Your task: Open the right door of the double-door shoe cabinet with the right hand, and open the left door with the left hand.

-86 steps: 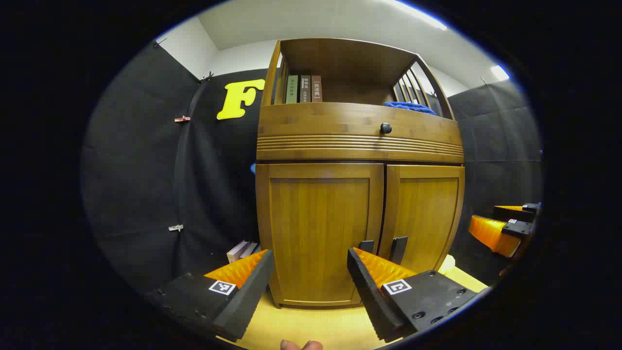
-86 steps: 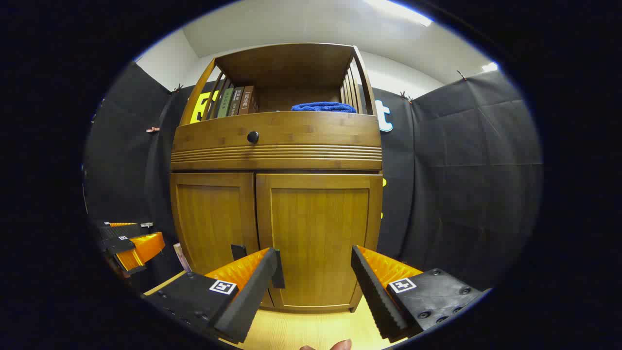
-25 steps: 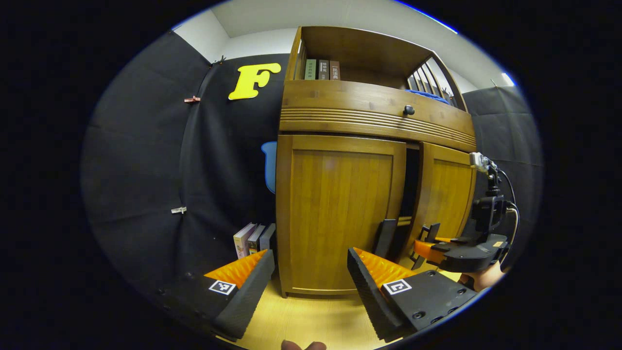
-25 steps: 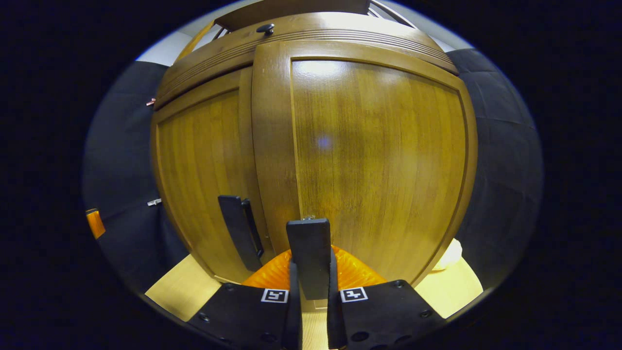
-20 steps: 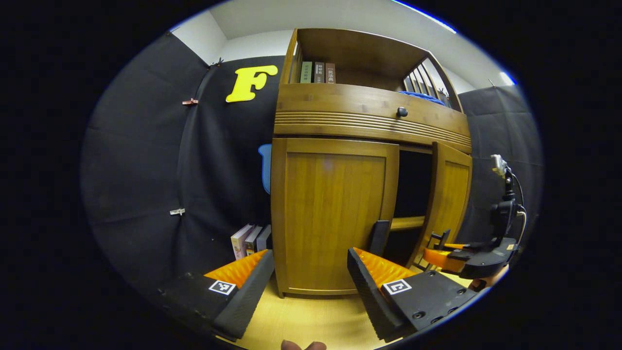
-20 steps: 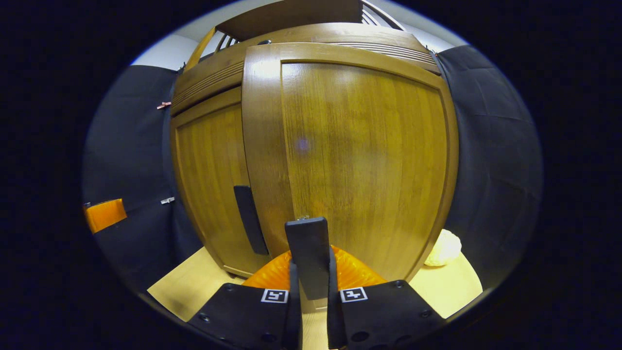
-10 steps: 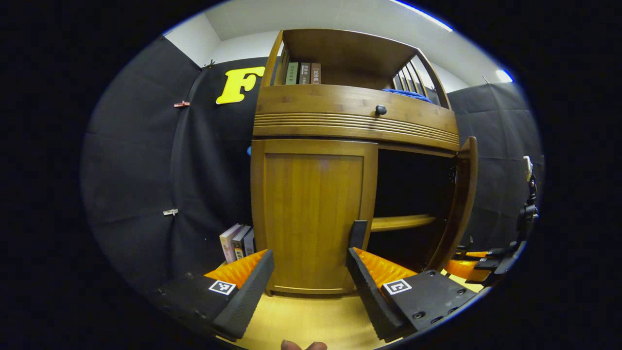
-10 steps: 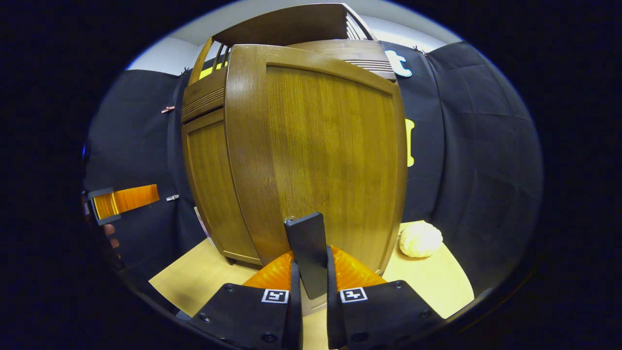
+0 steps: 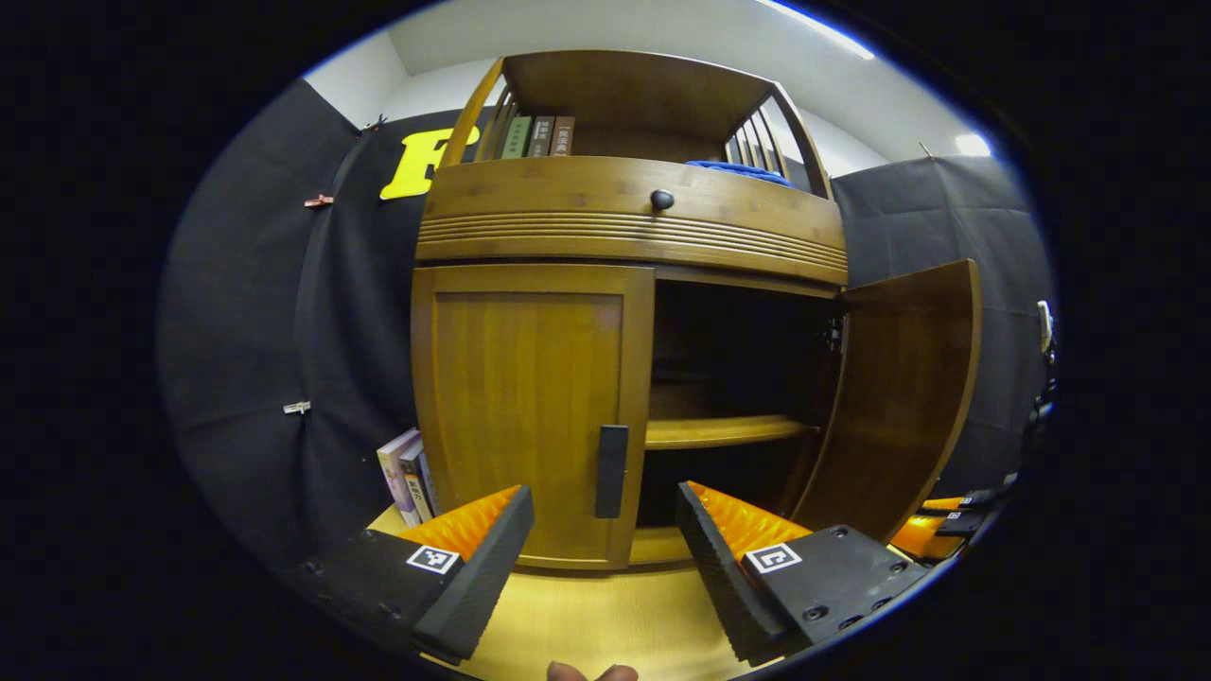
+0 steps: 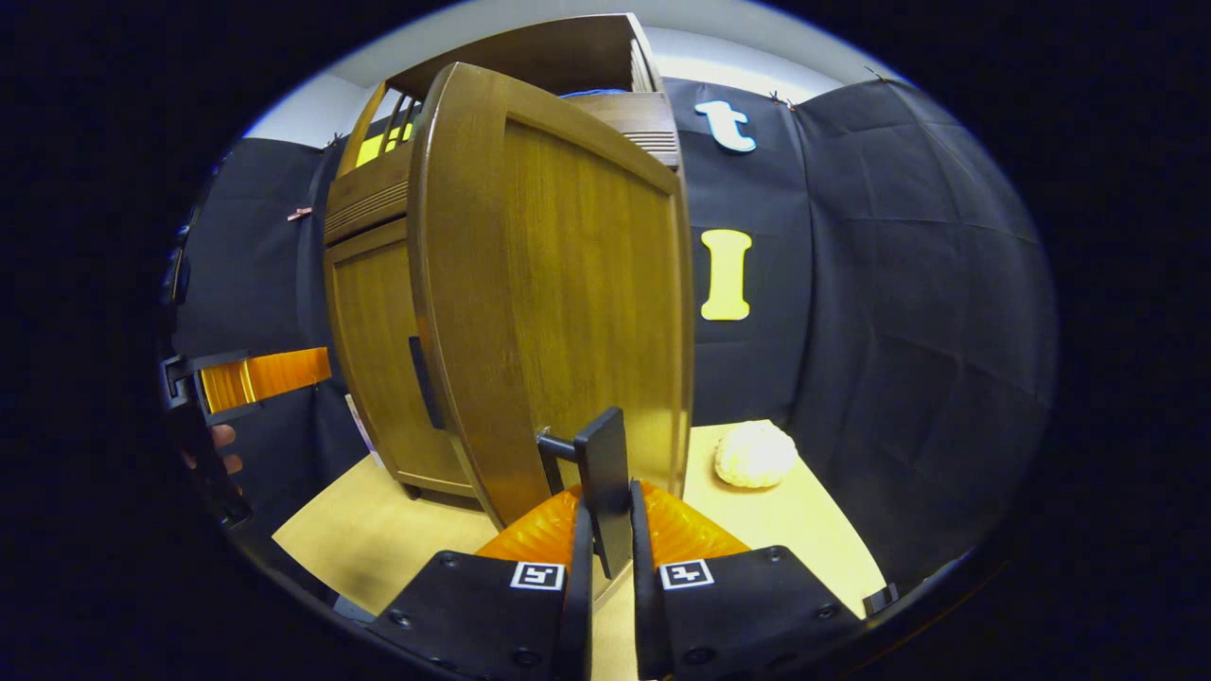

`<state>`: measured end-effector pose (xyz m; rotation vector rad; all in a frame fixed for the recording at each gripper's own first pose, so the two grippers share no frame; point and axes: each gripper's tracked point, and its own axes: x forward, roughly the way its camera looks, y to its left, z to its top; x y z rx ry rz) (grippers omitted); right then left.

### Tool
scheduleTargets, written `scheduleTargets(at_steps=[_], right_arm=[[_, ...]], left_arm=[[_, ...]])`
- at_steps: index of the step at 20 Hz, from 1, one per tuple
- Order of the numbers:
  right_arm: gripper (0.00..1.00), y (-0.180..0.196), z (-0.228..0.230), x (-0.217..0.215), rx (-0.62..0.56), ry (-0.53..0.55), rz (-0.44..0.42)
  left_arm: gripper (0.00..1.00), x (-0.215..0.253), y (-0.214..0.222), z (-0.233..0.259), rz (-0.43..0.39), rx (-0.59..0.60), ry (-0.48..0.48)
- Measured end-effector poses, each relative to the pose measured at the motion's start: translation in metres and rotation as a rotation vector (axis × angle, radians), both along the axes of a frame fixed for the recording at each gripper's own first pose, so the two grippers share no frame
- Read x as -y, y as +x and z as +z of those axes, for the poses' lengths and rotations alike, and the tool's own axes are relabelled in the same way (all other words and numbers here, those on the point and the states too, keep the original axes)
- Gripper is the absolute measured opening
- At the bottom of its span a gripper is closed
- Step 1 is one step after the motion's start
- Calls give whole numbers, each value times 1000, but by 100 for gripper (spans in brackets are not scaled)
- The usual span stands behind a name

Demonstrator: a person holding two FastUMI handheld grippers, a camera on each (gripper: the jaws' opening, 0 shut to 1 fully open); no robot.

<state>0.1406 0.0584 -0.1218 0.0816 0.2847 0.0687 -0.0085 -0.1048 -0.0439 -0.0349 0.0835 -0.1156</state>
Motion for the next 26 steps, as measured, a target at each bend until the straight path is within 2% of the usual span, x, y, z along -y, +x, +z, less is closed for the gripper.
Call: scheduleTargets(at_steps=[5, 6, 11, 14, 15, 21, 26], right_arm=[[21, -5, -1, 56, -7, 15, -47], [17, -7, -1, 63, -14, 34, -40], [17, -11, -1, 90, -21, 32, 2], [17, -12, 1, 110, -14, 0, -7], [17, -12, 2, 115, -13, -7, -9], [17, -11, 3, 126, -18, 29, -13], [17, -25, 12, 142, 9, -70, -47]], left_arm=[[94, 35, 2, -1, -31, -24, -30], [94, 42, 1, -2, -35, -28, -31], [94, 61, 0, 3, -42, -23, 2], [92, 70, 3, 4, -51, -22, -8], [94, 74, 4, 5, -56, -25, -11], [94, 85, 20, 4, -77, -38, 20], [94, 88, 31, 5, -84, -35, 19]])
